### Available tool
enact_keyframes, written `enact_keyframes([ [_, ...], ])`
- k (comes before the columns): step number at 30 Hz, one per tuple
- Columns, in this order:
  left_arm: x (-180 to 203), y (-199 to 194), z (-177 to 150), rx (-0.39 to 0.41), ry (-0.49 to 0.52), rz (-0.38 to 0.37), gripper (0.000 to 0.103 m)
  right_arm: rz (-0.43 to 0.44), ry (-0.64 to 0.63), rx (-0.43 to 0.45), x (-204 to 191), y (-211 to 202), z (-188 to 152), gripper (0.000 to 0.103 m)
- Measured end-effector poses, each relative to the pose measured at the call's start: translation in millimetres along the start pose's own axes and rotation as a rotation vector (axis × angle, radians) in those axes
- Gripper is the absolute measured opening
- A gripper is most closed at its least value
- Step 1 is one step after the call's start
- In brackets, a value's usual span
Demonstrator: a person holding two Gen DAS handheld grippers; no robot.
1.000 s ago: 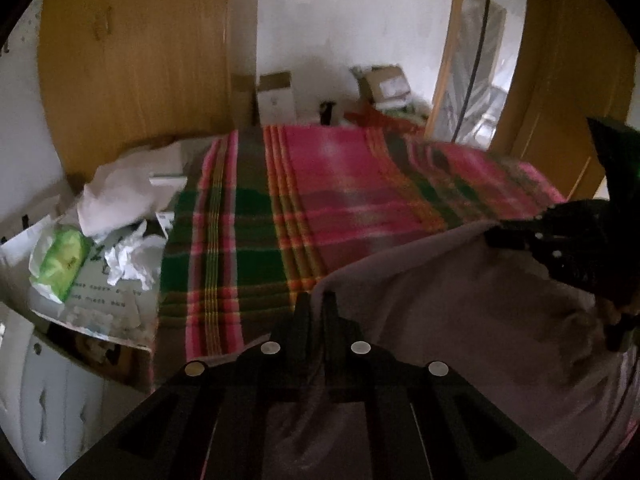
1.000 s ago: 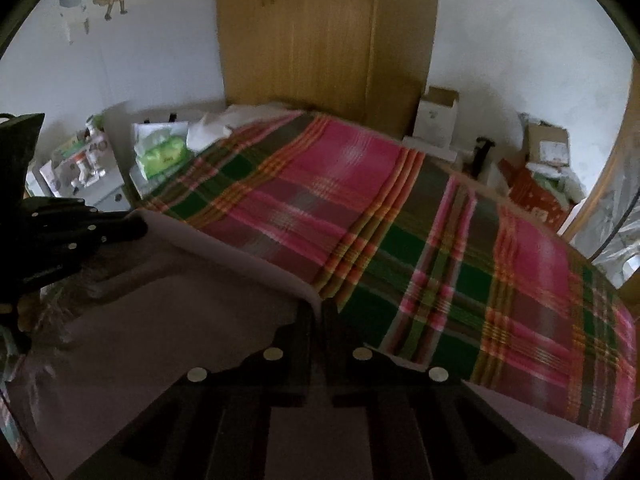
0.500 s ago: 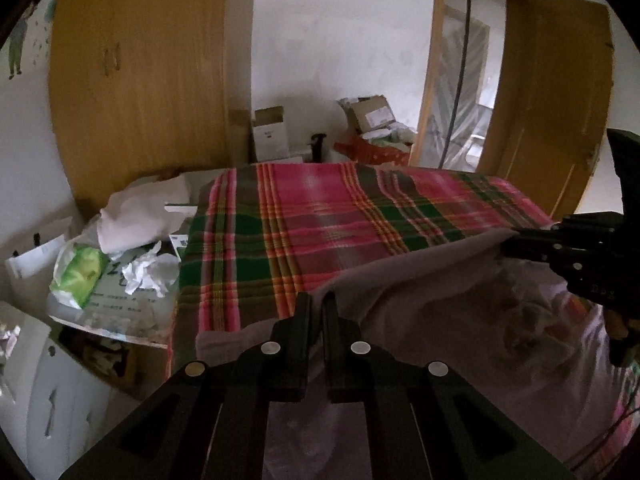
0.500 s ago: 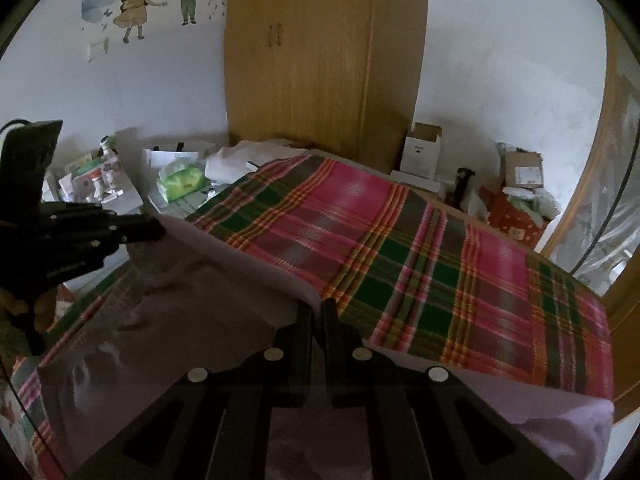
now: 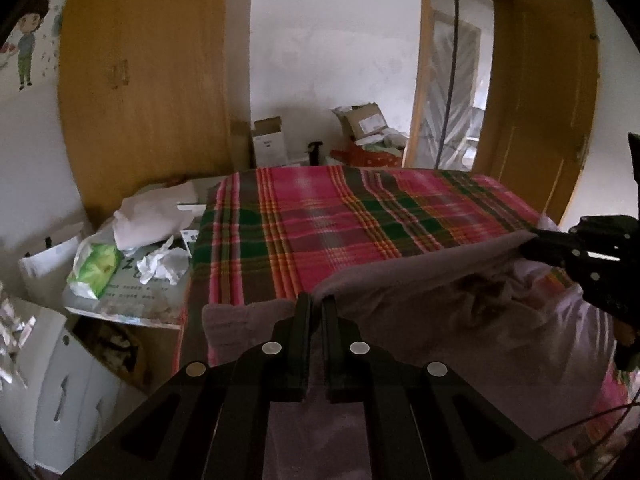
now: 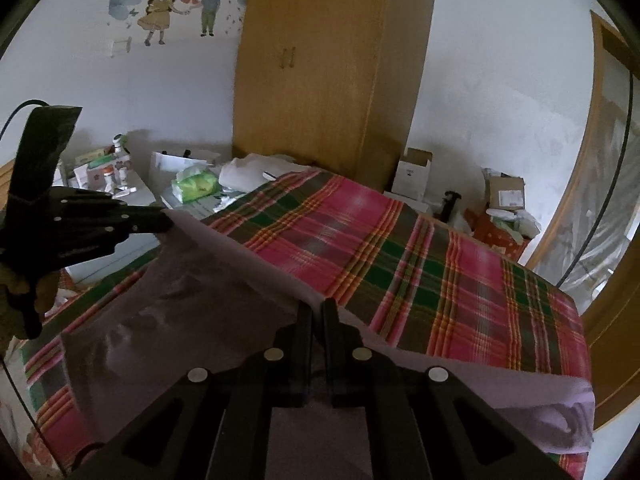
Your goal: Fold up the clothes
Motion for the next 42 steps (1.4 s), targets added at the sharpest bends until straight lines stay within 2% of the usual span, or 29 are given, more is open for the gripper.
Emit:
enact_keyframes([
  [8,12.9,-33.0,-10.0,0.037,0.008,-0.009,0.005,-0.016,-0.031,0.024,-13.3,-31.2,-10.4,0.005],
  [18,20.8,-57.4,-38.1,0.024,0.033,0.002,0.005,0.018,-0.029,-0.002,-31.5,-56.3,-37.5,0.005],
  [27,22.9,-68.3,-67.9,-0.004,0.028,0.008,0.005,0.036,-0.031,-0.037,-50.1,-62.3,-63.7,0.005],
  [32,21.1,-68.8,-85.1,-0.020,-0.009,-0.007,0.005,0.041,-0.030,-0.060,-58.8,-64.3,-82.6,0.005],
  [42,24.7,-58.7,-119.3,-0.071,-0.063,-0.033,0.005,0.080,0.019,-0.146,-62.4,-46.0,-121.7,0.005],
])
Point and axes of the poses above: each gripper's, at about its wrist camera, not at the fingertips, and y roughly the way its jaws point, x to its right, z to its top, the point moved 1 cm from there along y, roughly the way its jaws point, and after that the axes turned 3 degrees about y, right-handed, at the moved point
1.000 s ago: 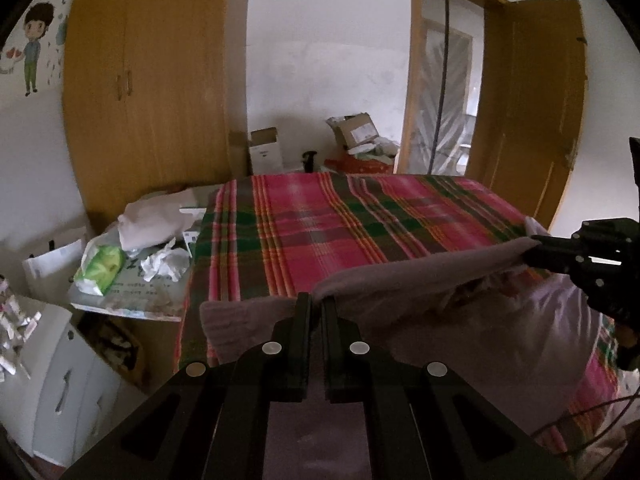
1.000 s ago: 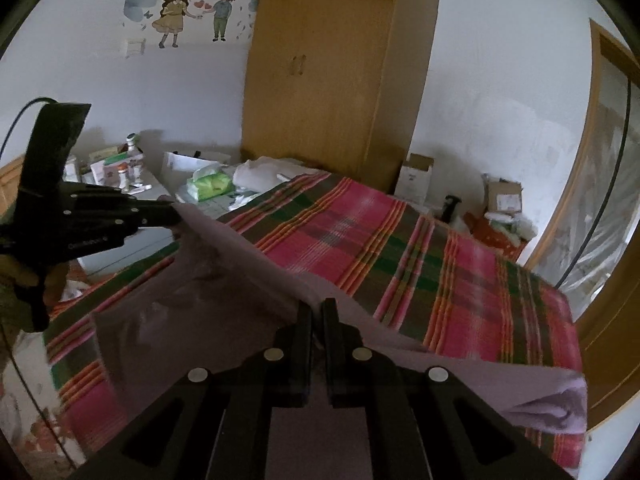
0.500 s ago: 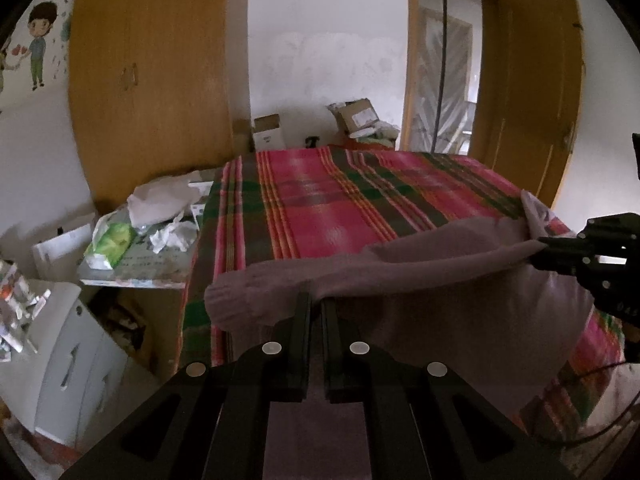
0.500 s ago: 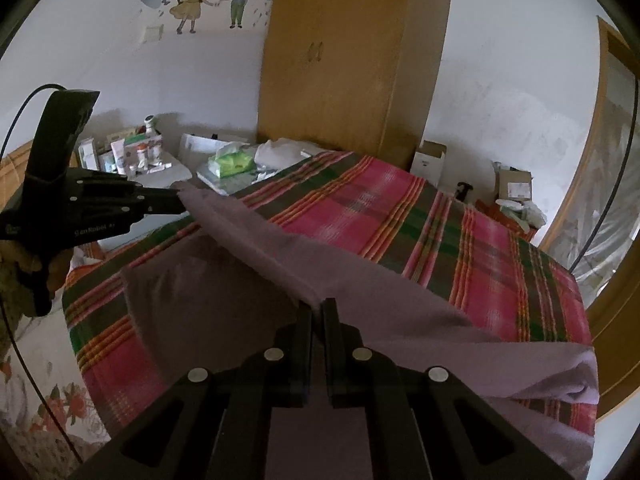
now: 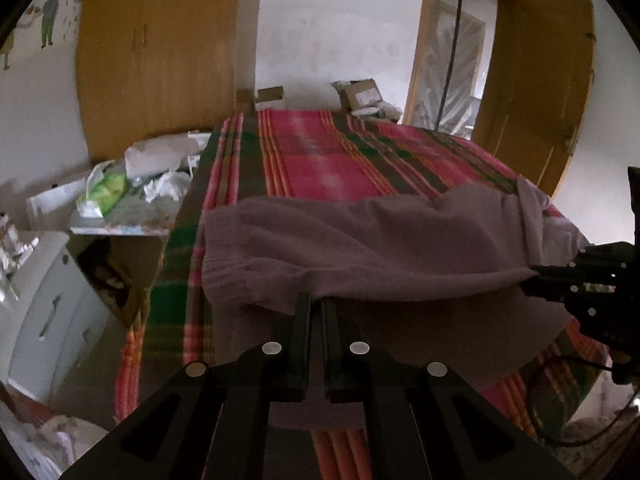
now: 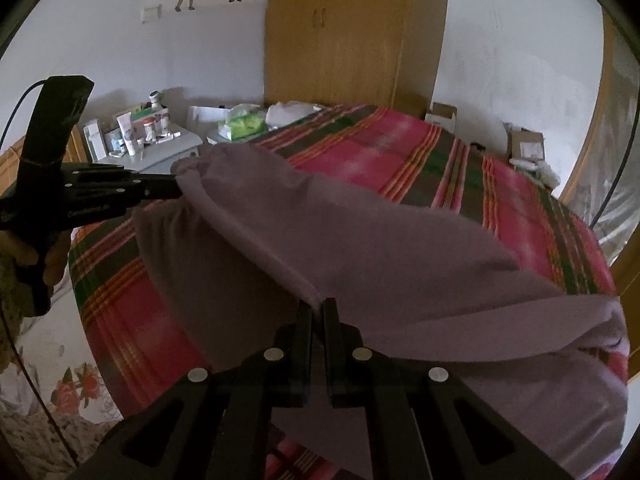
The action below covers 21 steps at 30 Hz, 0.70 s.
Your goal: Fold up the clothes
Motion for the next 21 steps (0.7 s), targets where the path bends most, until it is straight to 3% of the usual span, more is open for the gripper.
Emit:
enact_keyframes([
  [8,-19.3,1.0,-14.1,-0.032,-0.138,-0.050,0.005,0.038,0.091,-0.023,10.0,10.3,-12.4,0.009],
  [10,-27.5,-1.3,-16.1,-0.030,-0.215,-0.102,0.010,0.061,0.126,-0.021,14.9,9.7,-13.5,0.009],
  [11,-31.3,-1.3,-16.6,-0.032,-0.252,-0.133,0.018,0.075,0.149,-0.019,18.5,8.1,-14.1,0.009],
  [12,-35.2,-1.3,-17.0,-0.034,-0.290,-0.164,0.026,0.088,0.172,-0.016,22.2,6.5,-14.7,0.011],
  [13,-37.8,-1.4,-17.1,-0.034,-0.319,-0.185,0.028,0.103,0.195,-0.015,25.8,4.8,-15.3,0.012],
  [19,-49.4,4.8,-19.2,-0.035,-0.478,-0.265,0.028,0.200,0.373,0.040,62.7,-20.3,-26.6,0.030],
  [21,-51.9,8.1,-20.8,-0.047,-0.523,-0.277,0.029,0.195,0.434,0.048,78.1,-23.8,-30.0,0.034],
])
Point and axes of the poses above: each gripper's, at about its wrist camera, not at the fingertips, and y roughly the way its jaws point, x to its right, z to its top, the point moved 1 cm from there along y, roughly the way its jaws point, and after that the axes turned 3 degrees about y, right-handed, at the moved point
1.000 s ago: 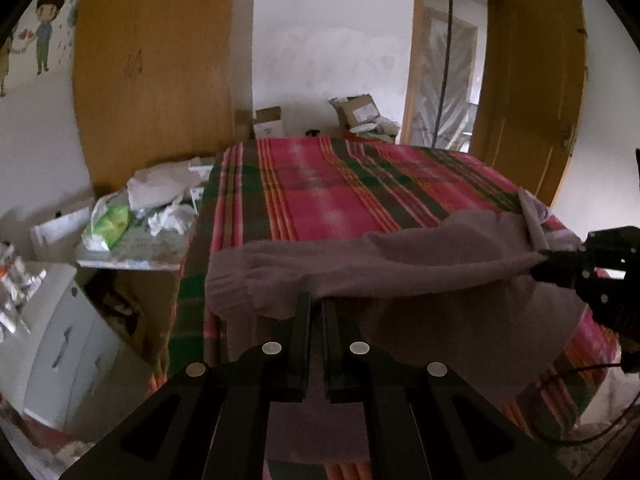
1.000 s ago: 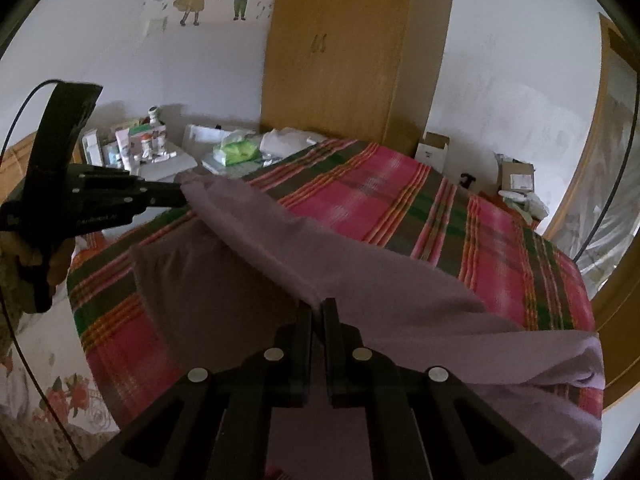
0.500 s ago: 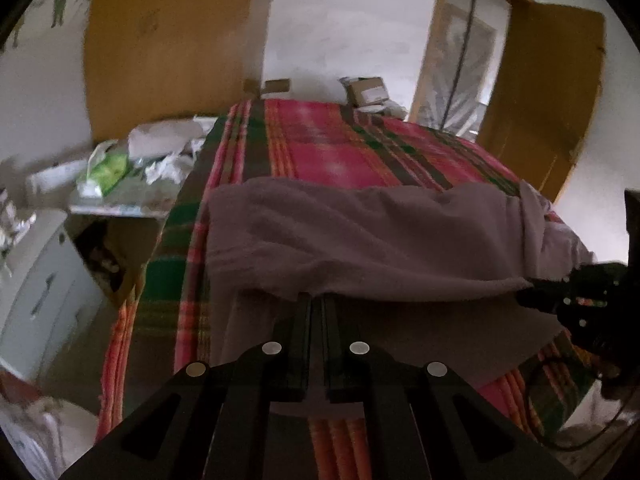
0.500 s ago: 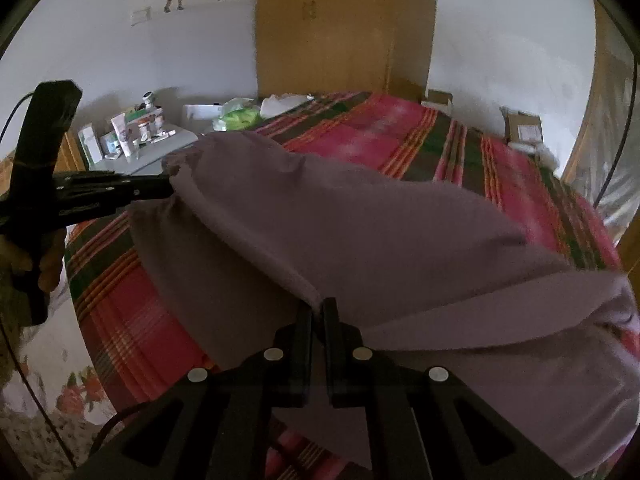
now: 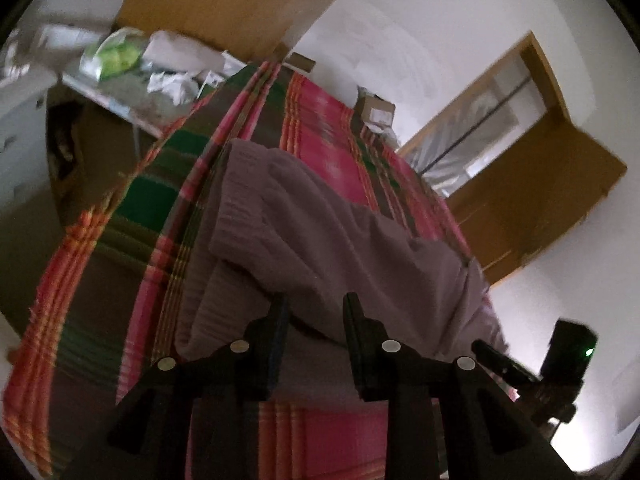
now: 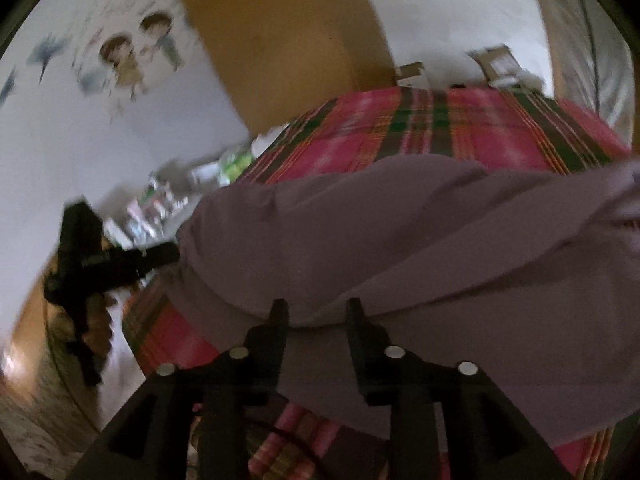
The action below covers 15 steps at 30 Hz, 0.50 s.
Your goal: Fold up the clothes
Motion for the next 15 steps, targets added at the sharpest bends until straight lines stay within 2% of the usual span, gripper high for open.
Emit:
enact_keyframes([
  [4,-9.7,6.3,-2.8,-0.034,-0.077,0.014,0.028,-0.033,0.164,0.039,35.6,-8.4,4.9,0.036],
  [7,-16.3,7.8,-2.5,-0.028,-0.147,0.013,0.028,-0.007,0.283,0.047,54.7,-5.3,8.8,0.042],
  [15,-21.4,16.0,8.7,-0.032,-0.218,0.060,0.029,-0.042,0.390,-0.017,57.7,29.1,25.7,0.044],
])
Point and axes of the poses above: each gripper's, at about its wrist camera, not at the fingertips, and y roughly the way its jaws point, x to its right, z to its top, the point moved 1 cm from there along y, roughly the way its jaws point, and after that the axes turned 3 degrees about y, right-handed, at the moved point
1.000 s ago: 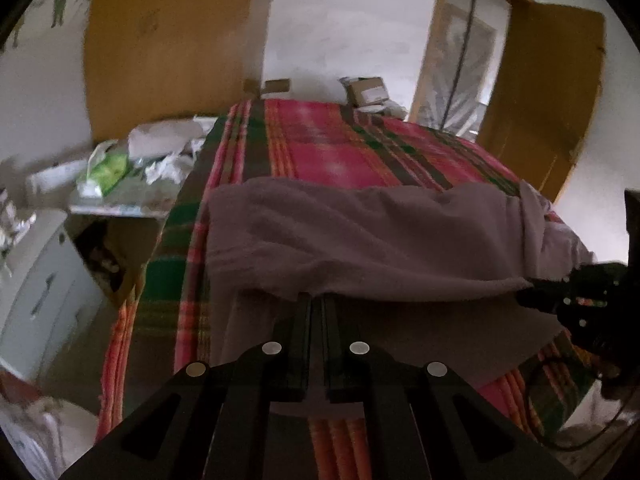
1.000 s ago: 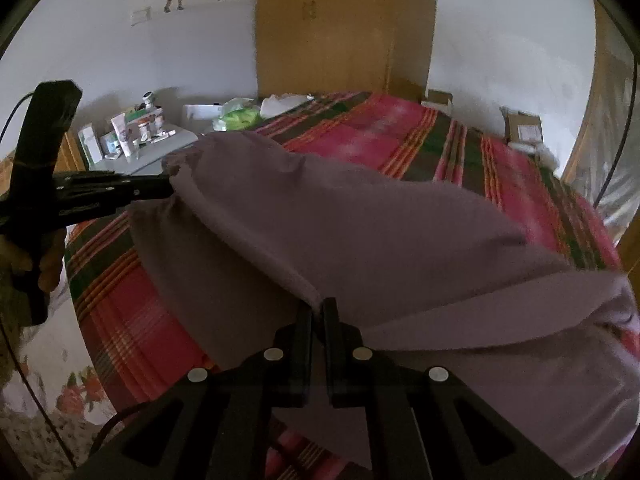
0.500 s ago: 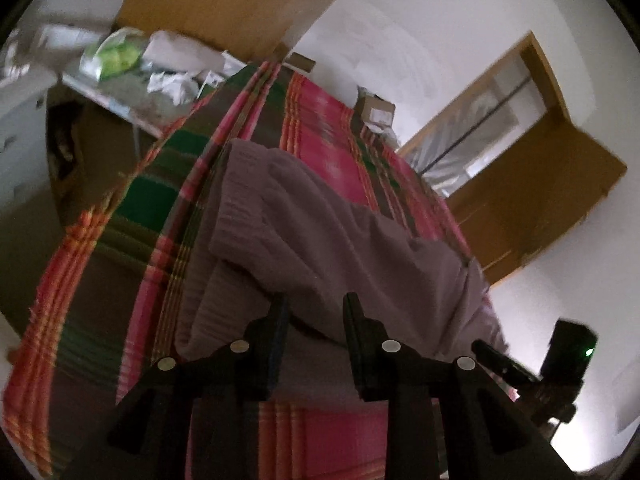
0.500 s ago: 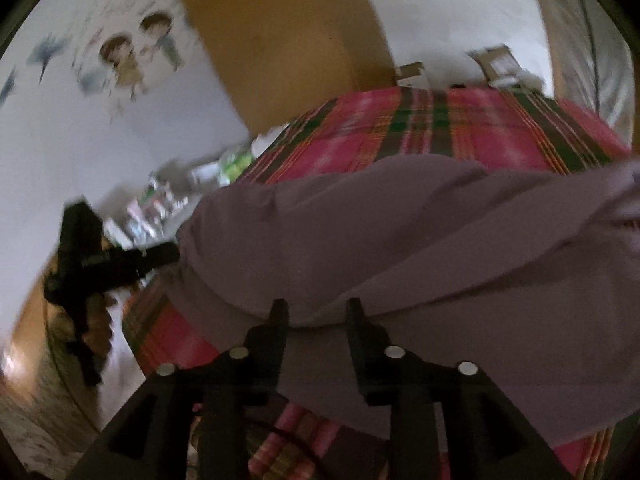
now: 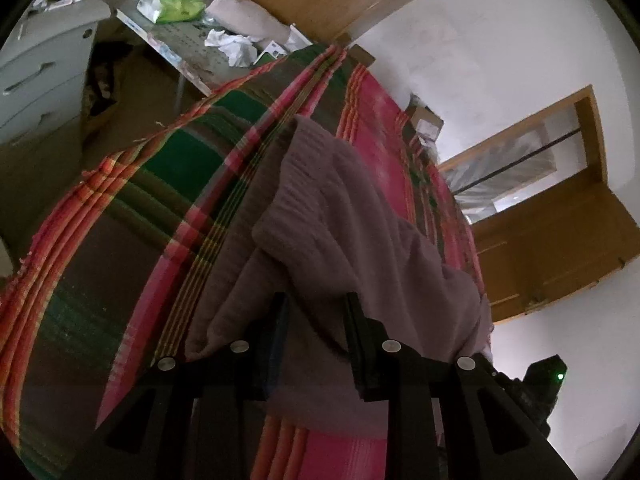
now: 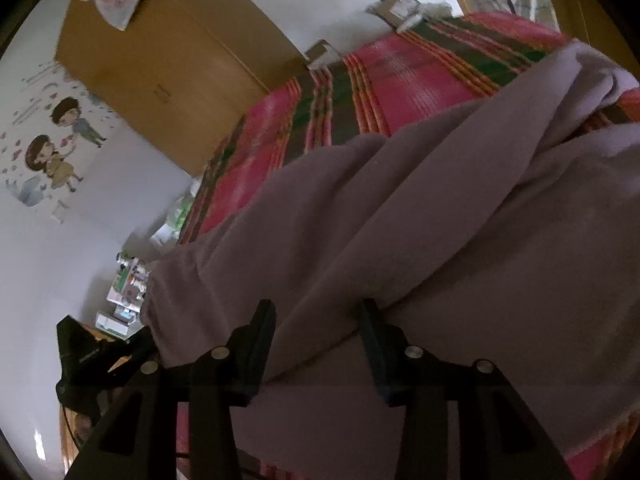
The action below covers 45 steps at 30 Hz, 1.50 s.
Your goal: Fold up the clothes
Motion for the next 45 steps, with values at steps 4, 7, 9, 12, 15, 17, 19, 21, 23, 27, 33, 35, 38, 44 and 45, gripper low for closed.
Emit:
enact_keyframes([
  [4,-4.5,3.4,4.2,-0.006,-0.055,-0.004,0.028,0.015,0.068,0.018,4.0,1.9,1.6,0.044],
  [7,-8.9,1.5,4.5,0.001,-0.098,-0.022,0.028,0.011,0.097,0.021,3.4,1.5,-1.4,0.044],
  [9,-8.7,1.3,2.6,0.004,-0.098,-0.019,0.028,0.024,0.100,-0.002,-0.3,0.3,-7.2,0.044],
  [12,-5.2,1.1,3.0,-0.001,-0.131,0.010,0.028,-0.026,0.041,-0.015,-12.0,2.5,-11.0,0.044],
  [15,-0.5,3.3,4.7,-0.003,-0.133,0.045,0.028,-0.071,-0.002,-0.001,-20.4,5.4,-13.3,0.044],
  [17,2.7,4.9,5.9,-0.004,-0.130,0.068,0.028,-0.088,-0.012,0.004,-22.5,6.0,-13.6,0.044],
  [19,5.5,6.4,6.3,-0.003,-0.123,0.088,0.028,-0.098,-0.013,0.008,-22.2,5.2,-13.8,0.041],
  [21,6.5,7.0,5.3,0.001,-0.110,0.097,0.028,-0.122,-0.016,0.012,-21.9,3.4,-15.0,0.028],
  [23,4.3,6.5,4.3,0.005,-0.127,0.091,0.028,-0.149,-0.021,0.019,-20.8,1.7,-16.1,0.018],
  [27,-1.3,5.0,3.1,0.014,-0.161,0.068,0.022,-0.145,-0.015,0.024,-15.8,-2.3,-15.8,0.008],
  [33,-6.8,3.3,1.5,0.024,-0.178,0.046,0.009,-0.107,-0.012,0.034,-11.5,-12.6,-17.7,0.005],
  [35,-7.3,1.9,0.5,0.031,-0.180,0.040,0.009,-0.103,-0.016,0.043,-12.7,-14.2,-17.7,0.005],
  [38,-8.0,-0.1,-1.0,0.042,-0.184,0.031,0.007,-0.091,-0.026,0.064,-14.9,-18.7,-18.9,0.005],
  [44,-0.6,-10.5,-2.6,0.074,-0.169,-0.013,0.004,-0.046,-0.048,0.121,-18.7,-33.8,-20.9,0.005],
  [45,0.4,-12.7,-3.0,0.077,-0.168,-0.021,0.004,-0.037,-0.049,0.129,-19.0,-36.8,-21.3,0.005],
])
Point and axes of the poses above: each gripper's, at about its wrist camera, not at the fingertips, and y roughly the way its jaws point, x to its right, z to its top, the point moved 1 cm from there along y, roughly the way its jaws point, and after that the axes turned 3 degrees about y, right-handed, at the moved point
